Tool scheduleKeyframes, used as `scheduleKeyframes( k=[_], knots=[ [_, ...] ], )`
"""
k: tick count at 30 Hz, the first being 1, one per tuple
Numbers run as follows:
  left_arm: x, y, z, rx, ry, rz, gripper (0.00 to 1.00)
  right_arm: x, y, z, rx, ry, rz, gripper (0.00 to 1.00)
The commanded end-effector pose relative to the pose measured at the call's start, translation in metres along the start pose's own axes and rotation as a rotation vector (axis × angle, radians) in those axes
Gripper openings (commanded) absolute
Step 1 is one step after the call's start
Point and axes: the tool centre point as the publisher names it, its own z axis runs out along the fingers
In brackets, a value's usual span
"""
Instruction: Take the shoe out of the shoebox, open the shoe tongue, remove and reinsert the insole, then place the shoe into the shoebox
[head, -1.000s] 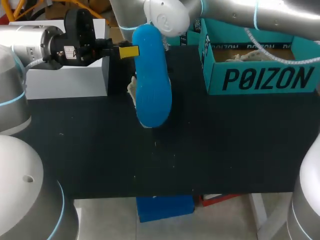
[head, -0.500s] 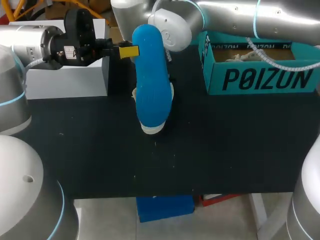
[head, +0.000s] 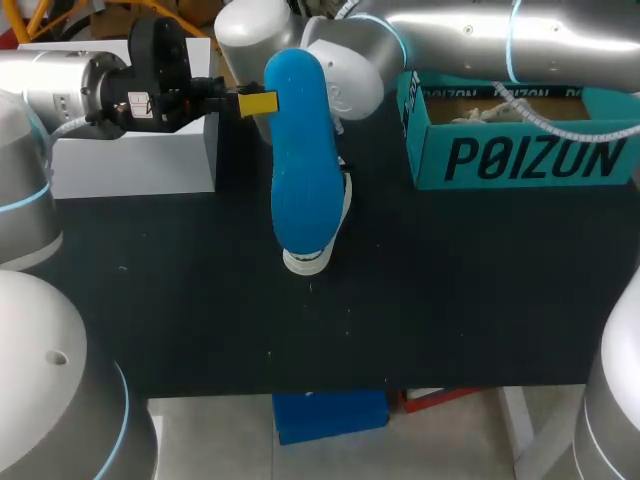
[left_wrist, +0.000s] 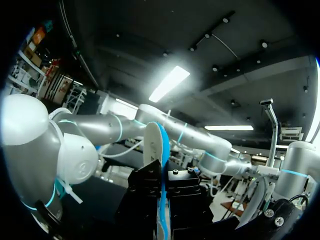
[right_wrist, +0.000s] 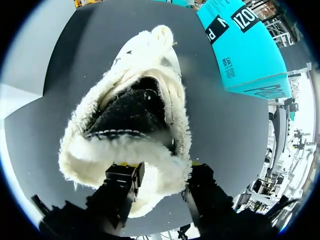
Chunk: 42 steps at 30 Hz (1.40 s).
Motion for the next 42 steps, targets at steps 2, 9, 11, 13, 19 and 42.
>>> scheduleKeyframes(
  k=[2, 9, 11, 13, 19, 42],
  knots=[
    [0.000, 0.001, 0.001, 0.001, -0.001, 0.002, 0.00, -0.016, -0.003, -0.018, -0.002, 0.057, 0.013, 1.00],
    [0.000, 0.001, 0.001, 0.001, -0.001, 0.002, 0.00, -0.035, -0.006, -0.046, 0.008, 0.209, 0.035, 1.00],
    [0.000, 0.001, 0.001, 0.001, -0.001, 0.002, 0.00, -0.040, -0.007, -0.056, 0.014, 0.292, 0.047, 1.00],
    [0.000, 0.001, 0.001, 0.001, -0.001, 0.002, 0.00, -0.043, -0.009, -0.066, -0.001, 0.349, 0.050, 1.00],
    [0.000, 0.001, 0.001, 0.001, -0.001, 0.002, 0.00, -0.050, -0.010, -0.088, -0.025, 0.542, 0.056, 1.00],
    [0.000, 0.001, 0.001, 0.001, -0.001, 0.002, 0.00, -0.058, -0.012, -0.106, -0.053, 0.723, 0.060, 1.00]
  ],
)
